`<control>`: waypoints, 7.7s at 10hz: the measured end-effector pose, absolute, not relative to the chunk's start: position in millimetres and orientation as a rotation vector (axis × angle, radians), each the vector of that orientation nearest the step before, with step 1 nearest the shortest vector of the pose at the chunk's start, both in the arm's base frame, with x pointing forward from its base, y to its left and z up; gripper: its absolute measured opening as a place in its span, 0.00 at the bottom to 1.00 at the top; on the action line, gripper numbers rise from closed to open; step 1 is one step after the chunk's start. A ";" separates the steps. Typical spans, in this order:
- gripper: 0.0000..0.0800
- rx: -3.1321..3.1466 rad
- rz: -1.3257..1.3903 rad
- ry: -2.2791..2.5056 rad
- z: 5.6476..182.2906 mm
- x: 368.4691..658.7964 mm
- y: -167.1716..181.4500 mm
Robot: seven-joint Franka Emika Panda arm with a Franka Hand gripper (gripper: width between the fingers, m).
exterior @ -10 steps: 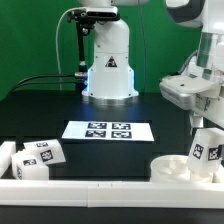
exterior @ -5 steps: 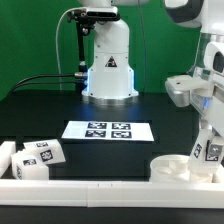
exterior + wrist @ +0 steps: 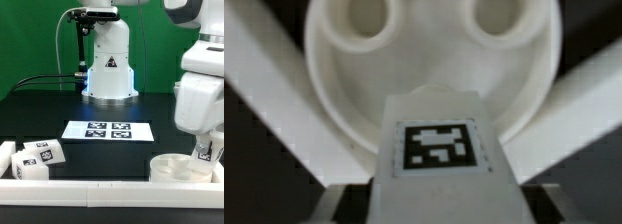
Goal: Assemble stool
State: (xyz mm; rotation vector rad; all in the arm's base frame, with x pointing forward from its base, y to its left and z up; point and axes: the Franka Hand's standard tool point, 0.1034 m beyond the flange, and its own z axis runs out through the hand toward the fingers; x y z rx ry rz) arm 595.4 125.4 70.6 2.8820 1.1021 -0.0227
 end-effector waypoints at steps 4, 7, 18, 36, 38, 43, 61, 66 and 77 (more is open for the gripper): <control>0.42 3.020 0.000 0.638 71.7 595.7 128.6; 0.42 3.109 0.112 -0.194 70.4 590.1 125.0; 0.42 2.625 -0.040 -1.874 70.1 588.4 121.1; 0.81 2.736 -0.141 -1.928 110.3 587.5 124.8; 0.81 2.960 -0.104 -1.560 114.4 589.8 126.2; 0.81 3.263 0.039 -0.692 114.1 593.1 122.5; 0.47 3.150 -0.009 0.652 73.4 581.4 113.2; 0.42 3.212 0.003 -0.264 73.8 581.9 120.7; 0.42 2.215 -0.153 -2.395 80.5 590.1 128.6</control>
Offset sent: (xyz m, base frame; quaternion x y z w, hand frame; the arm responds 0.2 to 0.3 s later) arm 0.0000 0.0000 0.0000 0.0000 0.0000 0.1938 0.9810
